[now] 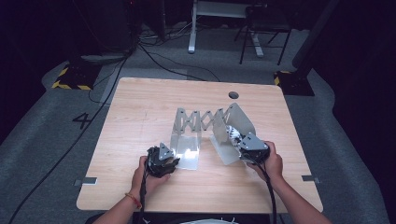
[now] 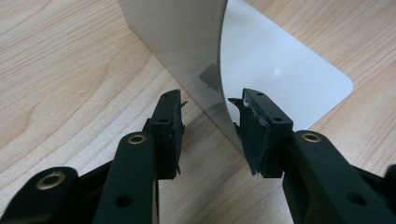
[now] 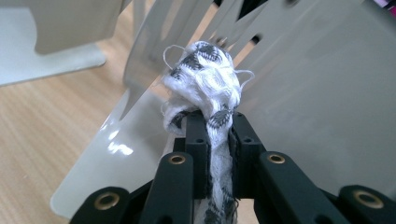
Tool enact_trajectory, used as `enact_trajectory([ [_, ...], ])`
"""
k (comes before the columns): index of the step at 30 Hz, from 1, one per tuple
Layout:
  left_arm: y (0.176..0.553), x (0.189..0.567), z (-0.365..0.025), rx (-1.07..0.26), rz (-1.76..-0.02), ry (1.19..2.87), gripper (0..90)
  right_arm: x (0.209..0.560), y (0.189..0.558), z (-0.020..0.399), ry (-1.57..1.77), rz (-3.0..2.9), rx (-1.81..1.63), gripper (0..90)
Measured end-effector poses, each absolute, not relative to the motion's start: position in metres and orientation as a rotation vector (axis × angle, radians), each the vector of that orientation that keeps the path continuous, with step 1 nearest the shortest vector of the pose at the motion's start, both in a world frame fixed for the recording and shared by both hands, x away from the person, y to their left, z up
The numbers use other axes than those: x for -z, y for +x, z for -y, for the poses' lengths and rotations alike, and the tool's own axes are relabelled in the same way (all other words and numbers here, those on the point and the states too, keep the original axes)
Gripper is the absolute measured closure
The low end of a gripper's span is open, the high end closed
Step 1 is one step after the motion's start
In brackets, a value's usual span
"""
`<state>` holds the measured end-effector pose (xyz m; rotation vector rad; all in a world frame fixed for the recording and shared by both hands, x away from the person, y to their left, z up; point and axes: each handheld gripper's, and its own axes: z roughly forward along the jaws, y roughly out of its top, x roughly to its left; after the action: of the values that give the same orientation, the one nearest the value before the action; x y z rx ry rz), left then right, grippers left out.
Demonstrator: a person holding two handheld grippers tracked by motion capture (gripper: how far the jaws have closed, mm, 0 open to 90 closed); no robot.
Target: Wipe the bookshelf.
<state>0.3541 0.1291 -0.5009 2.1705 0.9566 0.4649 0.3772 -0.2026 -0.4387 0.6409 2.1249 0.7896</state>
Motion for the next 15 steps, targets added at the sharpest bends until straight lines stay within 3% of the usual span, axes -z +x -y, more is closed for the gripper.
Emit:
enact_trajectory([
  [15, 0.354, 0.501, -0.129, -0.465, -0.959, 2.167, 59.8, 0.477, 0.400, 0.189, 0.678, -2.289, -0.814, 81.3],
])
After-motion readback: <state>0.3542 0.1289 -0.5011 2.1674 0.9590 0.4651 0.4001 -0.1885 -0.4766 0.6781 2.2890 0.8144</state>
